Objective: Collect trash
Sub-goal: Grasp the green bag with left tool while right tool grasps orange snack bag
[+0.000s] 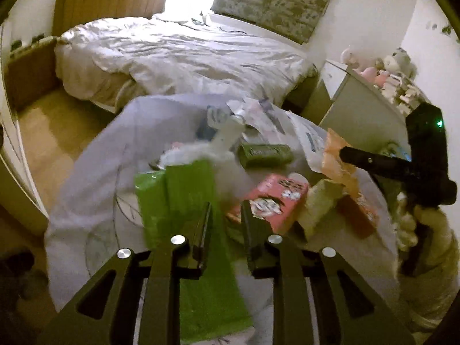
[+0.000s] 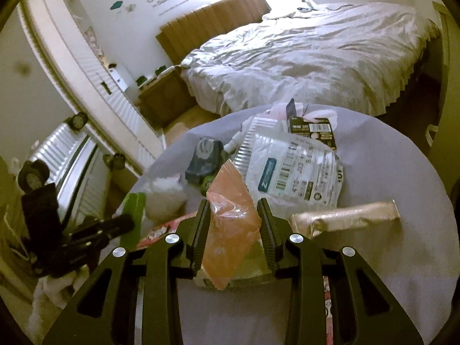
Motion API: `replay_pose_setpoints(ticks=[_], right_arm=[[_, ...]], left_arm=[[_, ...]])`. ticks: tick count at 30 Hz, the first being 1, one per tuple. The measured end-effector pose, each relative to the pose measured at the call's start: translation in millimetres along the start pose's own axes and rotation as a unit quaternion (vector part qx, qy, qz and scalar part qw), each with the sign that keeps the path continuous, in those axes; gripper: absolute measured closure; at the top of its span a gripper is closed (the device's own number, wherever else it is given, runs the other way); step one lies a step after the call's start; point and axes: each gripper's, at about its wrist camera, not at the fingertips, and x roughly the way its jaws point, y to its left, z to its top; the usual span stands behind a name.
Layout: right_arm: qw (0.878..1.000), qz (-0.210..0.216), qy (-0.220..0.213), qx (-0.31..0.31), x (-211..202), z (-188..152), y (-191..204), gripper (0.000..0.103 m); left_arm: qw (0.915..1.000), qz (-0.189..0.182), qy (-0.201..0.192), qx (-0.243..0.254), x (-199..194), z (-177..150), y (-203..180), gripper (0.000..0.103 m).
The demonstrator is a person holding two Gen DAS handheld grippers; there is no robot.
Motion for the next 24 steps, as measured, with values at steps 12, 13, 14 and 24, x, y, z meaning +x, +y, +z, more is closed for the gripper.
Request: replay_pose_setpoints(ticks=[12, 13, 14, 24], right_arm=[[1.000, 0.006, 0.009, -0.004, 1.1, -15.4, 7.3, 0.068], [1.000, 0.007, 0.010, -0.005, 1.8, -16.6, 8.6, 0.068], [1.000, 0.008, 0.011, -0.006, 2.2, -17.5, 9.4, 0.068], [1.000, 0.019, -0.001, -0.009, -6.0, -19.9, 11.9, 0.069]], left_arm=[[0.9920, 0.119, 0.039, -0.018, 2.9, -35.6, 7.9, 0.034], [0.9921, 0.116, 0.043, -0.017, 5.6, -35.8, 8.5, 0.042], [0.9920, 0.116, 0.045, -0.019, 7.9, -36.4, 9.6, 0.051], [0.9930, 0.110, -0.012, -0.041, -23.7, -22.2, 1.2, 0.079]])
